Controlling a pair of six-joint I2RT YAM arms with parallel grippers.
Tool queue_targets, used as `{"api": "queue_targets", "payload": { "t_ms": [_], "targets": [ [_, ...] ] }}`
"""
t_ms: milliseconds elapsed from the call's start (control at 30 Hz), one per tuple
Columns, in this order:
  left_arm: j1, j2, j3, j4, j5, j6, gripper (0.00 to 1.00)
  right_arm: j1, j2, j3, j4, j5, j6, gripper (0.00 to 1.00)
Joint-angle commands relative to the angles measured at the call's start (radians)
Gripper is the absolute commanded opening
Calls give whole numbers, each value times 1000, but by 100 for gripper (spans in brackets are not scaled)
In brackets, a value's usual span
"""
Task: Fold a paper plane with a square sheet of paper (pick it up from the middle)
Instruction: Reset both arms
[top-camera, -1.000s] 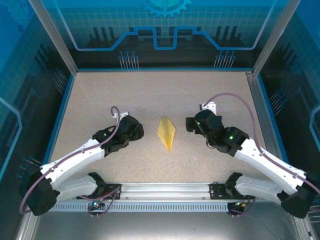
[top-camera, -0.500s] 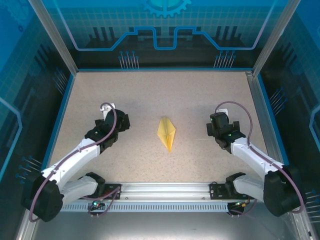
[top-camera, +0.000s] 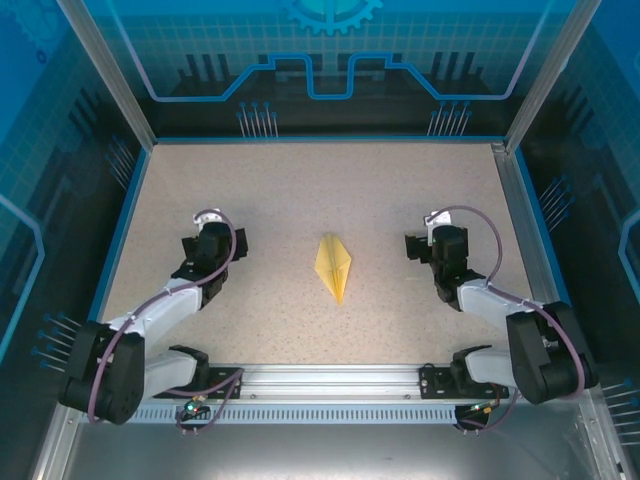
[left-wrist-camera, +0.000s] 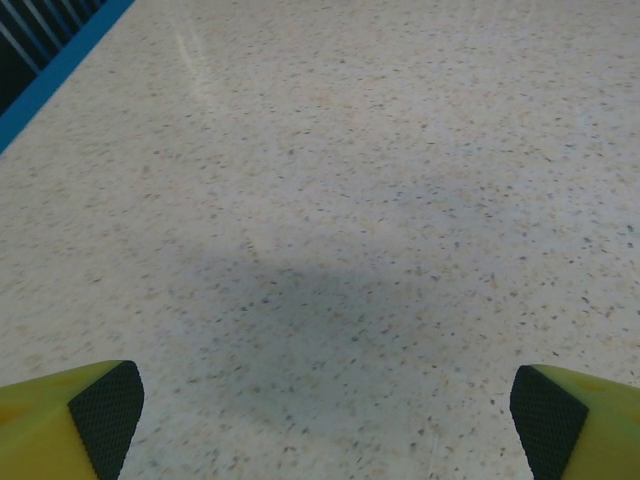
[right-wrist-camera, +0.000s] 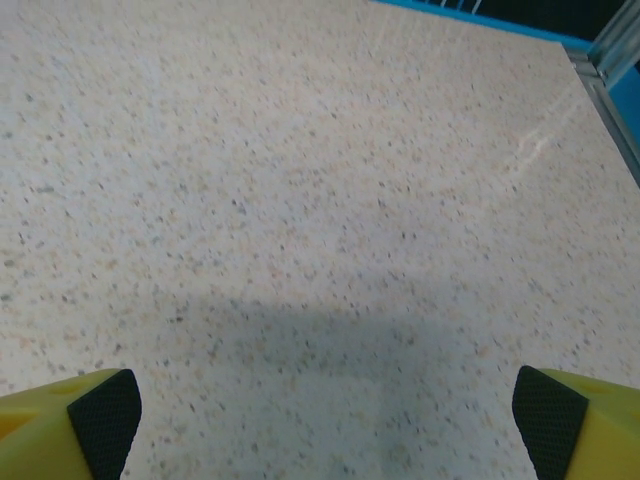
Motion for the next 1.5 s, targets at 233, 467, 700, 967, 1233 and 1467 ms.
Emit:
{"api": "queue_targets", "payload": {
  "t_ms": [233, 467, 700, 967, 1233, 1467],
  "targets": [
    [107, 165, -87, 519, 256, 172, 99, -53, 151, -52, 419, -194, -112, 100],
    [172, 322, -67, 613, 402, 165, 98, -90, 233, -45, 488, -220, -78, 99],
    [186, 336, -60, 625, 389, 147, 98, -132, 221, 19, 328, -219, -15, 100],
    [189, 334, -57, 617, 396, 147, 99, -138, 222, 20, 329, -234, -12, 99],
    [189, 334, -56, 617, 397, 146, 99, -132, 222, 21, 330, -228, -17, 99],
    [189, 335, -55, 614, 399, 146, 98, -136, 222, 23, 324, -237, -16, 100]
  ]
}}
